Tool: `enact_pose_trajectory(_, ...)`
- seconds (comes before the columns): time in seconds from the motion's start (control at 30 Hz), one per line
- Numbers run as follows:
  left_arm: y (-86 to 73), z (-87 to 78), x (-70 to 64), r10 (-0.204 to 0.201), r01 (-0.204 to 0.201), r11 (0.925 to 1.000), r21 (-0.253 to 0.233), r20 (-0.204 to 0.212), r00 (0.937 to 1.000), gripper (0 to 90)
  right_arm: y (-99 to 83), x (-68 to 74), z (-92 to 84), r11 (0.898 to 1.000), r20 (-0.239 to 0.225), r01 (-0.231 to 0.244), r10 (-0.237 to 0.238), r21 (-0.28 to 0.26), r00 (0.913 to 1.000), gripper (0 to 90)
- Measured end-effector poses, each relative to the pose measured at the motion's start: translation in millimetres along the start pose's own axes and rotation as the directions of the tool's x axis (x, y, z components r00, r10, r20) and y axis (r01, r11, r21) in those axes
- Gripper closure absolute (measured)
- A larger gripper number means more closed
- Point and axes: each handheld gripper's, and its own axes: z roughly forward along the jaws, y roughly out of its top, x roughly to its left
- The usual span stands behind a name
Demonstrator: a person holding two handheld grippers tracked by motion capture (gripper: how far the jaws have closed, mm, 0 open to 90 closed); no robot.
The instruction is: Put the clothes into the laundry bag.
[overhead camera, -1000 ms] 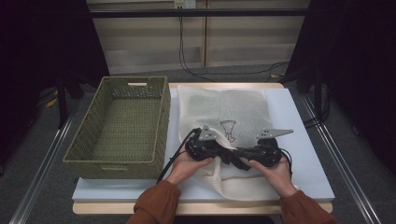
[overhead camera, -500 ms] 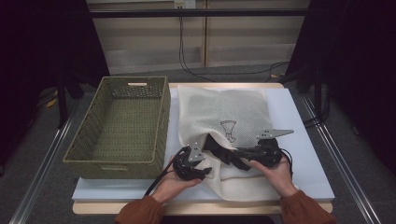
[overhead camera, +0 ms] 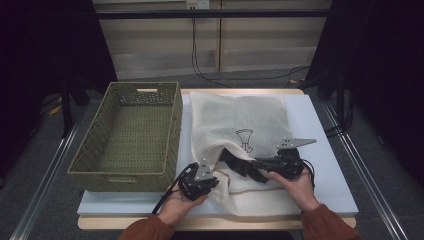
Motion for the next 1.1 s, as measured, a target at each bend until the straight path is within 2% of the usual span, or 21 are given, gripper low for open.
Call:
enact_pose_trajectory(0.03, -2.1, -6.1, -0.7, 0.008, -0.008, 0.9999, 0.015, -0.006, 1.0, 85.1, -0.3, -0.2, -0.4, 1.0, -0.001, 0.003, -0.003, 0.0, 1.0, 86.3)
enact_pose_trajectory(0.1, -9.5, -17.2, -2.3, 0.002, -0.002, 0.9999, 0.012, -0.008, 1.0, 85.2, -1.2, -0.1, -1.9, 1.0, 0.003, 0.002, -0.002, 0.004, 1.0, 85.7)
enact_pose_trajectory(0.17, -16.6, -25.6, -3.0, -0.009, 0.009, 1.0, -0.005, -0.007, 0.9999, 85.2, -2.4, -0.1, -3.9, 1.0, 0.012, 0.011, -0.011, 0.003, 0.9999, 84.9)
enact_pose_trajectory(0.2, -20.8, -30.8, -2.8, -0.014, 0.014, 0.9998, 0.013, -0.008, 0.9999, 85.2, -2.9, 0.0, -4.8, 1.0, 0.017, 0.014, -0.014, 0.007, 0.9998, 84.1)
enact_pose_trajectory(0.23, -25.5, -34.2, -3.1, -0.026, 0.026, 0.9997, 0.002, -0.015, 0.9996, 85.2, -3.7, -0.1, -5.8, 1.0, 0.02, 0.012, -0.012, 0.007, 0.9997, 82.5)
enact_pose_trajectory(0.27, -31.5, -37.7, -2.2, -0.052, 0.052, 0.9986, -0.011, 0.0, 0.9986, 85.3, -4.8, -0.8, -6.5, 1.0, 0.024, 0.009, -0.009, 0.004, 0.9997, 82.1)
enact_pose_trajectory(0.3, -35.2, -42.0, -0.8, -0.047, 0.047, 0.9989, 0.004, -0.005, 0.9989, 85.3, -6.1, -1.2, -7.3, 1.0, 0.026, 0.006, -0.006, 0.007, 0.9996, 81.6)
enact_pose_trajectory(0.33, -37.8, -44.6, -1.3, -0.065, 0.065, 0.9979, -0.005, -0.008, 0.9979, 85.3, -7.1, -1.6, -7.9, 1.0, 0.028, 0.007, -0.007, 0.009, 0.9996, 80.6)
enact_pose_trajectory(0.4, -41.0, -47.6, -1.0, -0.067, 0.067, 0.9977, -0.007, 0.002, 0.9977, 85.2, -8.5, -2.1, -8.7, 1.0, 0.041, 0.01, -0.01, 0.009, 0.9991, 77.9)
enact_pose_trajectory(0.5, -51.6, -57.6, -2.5, -0.092, 0.092, 0.9957, 0.008, -0.003, 0.9958, 85.2, -10.8, 0.0, -12.0, 0.999, 0.098, 0.038, -0.04, 0.022, 0.9943, 72.2)
enact_pose_trajectory(0.6, -59.9, -59.2, -4.9, -0.125, 0.125, 0.992, 0.015, -0.015, 0.9921, 85.0, -13.6, -0.6, -17.3, 0.999, 0.099, 0.036, -0.036, 0.006, 0.9945, 68.2)
enact_pose_trajectory(0.63, -62.0, -60.2, -4.4, -0.111, 0.112, 0.9936, 0.015, -0.006, 0.9938, 84.4, -14.7, -0.6, -20.0, 0.999, 0.102, 0.033, -0.032, -0.002, 0.9943, 67.1)
enact_pose_trajectory(0.67, -62.2, -60.4, -6.3, -0.126, 0.126, 0.992, 0.002, -0.013, 0.9919, 83.3, -16.0, -1.0, -22.9, 1.0, 0.098, 0.03, -0.029, -0.009, 0.9948, 65.2)
enact_pose_trajectory(0.73, -61.3, -63.5, -3.8, -0.109, 0.109, 0.994, 0.009, -0.025, 0.9937, 80.5, -19.0, -1.9, -29.1, 0.999, 0.099, 0.022, -0.019, -0.026, 0.9949, 61.6)
enact_pose_trajectory(0.77, -61.8, -63.2, -4.6, -0.128, 0.128, 0.9917, -0.01, -0.011, 0.9917, 79.0, -20.8, -2.3, -32.3, 0.999, 0.101, 0.021, -0.018, -0.032, 0.9947, 58.5)
enact_pose_trajectory(0.8, -61.8, -63.2, -4.6, -0.128, 0.128, 0.9917, -0.01, -0.011, 0.9917, 77.7, -20.8, -2.3, -32.3, 0.999, 0.101, 0.021, -0.018, -0.032, 0.9947, 58.5)
enact_pose_trajectory(0.83, -63.5, -66.0, -3.5, -0.134, 0.134, 0.9906, -0.027, 0.003, 0.9909, 75.4, -25.7, -2.1, -40.8, 0.999, 0.128, 0.001, 0.006, -0.053, 0.9917, 52.0)
enact_pose_trajectory(0.87, -63.5, -66.0, -3.5, -0.134, 0.134, 0.9906, -0.027, 0.003, 0.9909, 73.6, -28.6, -2.1, -44.5, 0.998, 0.123, 0.006, 0.002, -0.063, 0.9924, 52.0)
enact_pose_trajectory(1.0, -66.7, -77.0, -3.9, -0.141, 0.141, 0.987, -0.077, 0.005, 0.9899, 66.6, -40.5, -4.0, -59.9, 0.996, 0.158, 0.021, -0.007, -0.09, 0.9875, 48.0)
enact_pose_trajectory(1.07, -70.3, -80.7, -5.9, -0.135, 0.132, 0.9881, -0.078, -0.03, 0.9904, 64.0, -46.9, -7.7, -70.0, 0.994, 0.184, 0.01, 0.009, -0.105, 0.9828, 45.5)
enact_pose_trajectory(1.1, -71.9, -80.9, -5.6, -0.126, 0.123, 0.9892, -0.079, -0.028, 0.9917, 62.1, -49.7, -8.8, -74.2, 0.993, 0.207, 0.005, 0.019, -0.115, 0.9782, 43.9)
